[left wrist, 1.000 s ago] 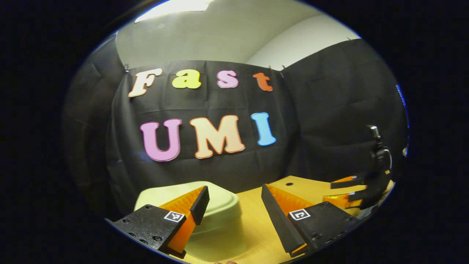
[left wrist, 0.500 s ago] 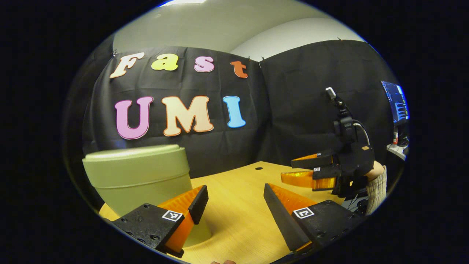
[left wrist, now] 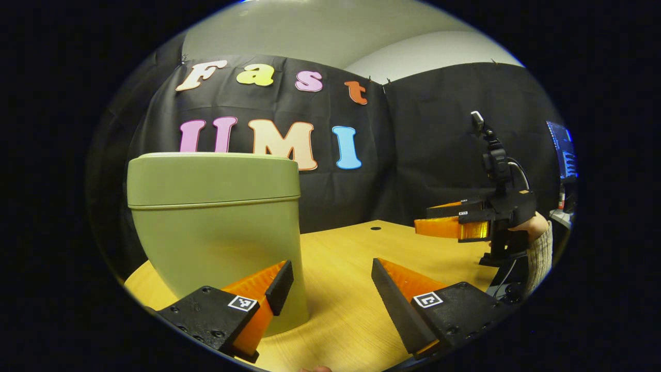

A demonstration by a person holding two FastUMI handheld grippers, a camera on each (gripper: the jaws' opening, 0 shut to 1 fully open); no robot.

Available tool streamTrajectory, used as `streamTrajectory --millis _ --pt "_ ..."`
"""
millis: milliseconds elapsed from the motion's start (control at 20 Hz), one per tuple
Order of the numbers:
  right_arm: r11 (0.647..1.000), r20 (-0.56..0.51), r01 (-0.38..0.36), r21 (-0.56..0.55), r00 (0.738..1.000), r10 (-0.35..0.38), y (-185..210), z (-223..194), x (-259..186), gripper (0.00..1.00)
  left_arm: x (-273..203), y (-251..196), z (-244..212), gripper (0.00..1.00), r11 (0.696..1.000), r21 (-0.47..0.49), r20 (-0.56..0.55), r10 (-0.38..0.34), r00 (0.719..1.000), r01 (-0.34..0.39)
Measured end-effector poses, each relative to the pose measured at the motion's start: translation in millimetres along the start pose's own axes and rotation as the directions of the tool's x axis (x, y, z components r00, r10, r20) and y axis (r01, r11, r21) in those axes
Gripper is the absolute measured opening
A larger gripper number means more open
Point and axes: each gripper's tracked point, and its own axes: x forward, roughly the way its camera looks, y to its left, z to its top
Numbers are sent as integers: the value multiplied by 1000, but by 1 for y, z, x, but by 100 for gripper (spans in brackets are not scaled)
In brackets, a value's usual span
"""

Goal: Press the lid of the desktop garbage bin to open it, pick up the crumpled paper on the desktop and throw it into the bin, then pick up the pop can on the desktop and drop it into the bin, and finally close the garbage bin lid.

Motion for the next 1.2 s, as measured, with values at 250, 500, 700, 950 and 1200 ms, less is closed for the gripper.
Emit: streamTrajectory --millis 250,500,700,950,1200 --pt "999 -1 -19 -27 1000 19 11 0 3 98 -8 -5 -6 94 1000 -6 1 -20 1000 20" --pt "999 -4 -21 -31 1000 21 11 0 5 98 -12 -5 -13 94 1000 -18 -22 -18 1000 18" --pt "1000 -6 -19 -25 1000 18 10 -2 4 98 -12 -2 -16 94 1000 -19 -33 -12 999 11" --pt "999 -4 -9 -37 1000 9 9 -2 3 98 -14 2 -15 94 1000 -15 -39 14 999 -14" --pt "999 6 -14 -31 1000 14 11 2 -1 98 -17 -5 -14 94 1000 -17 -42 9 999 -9"
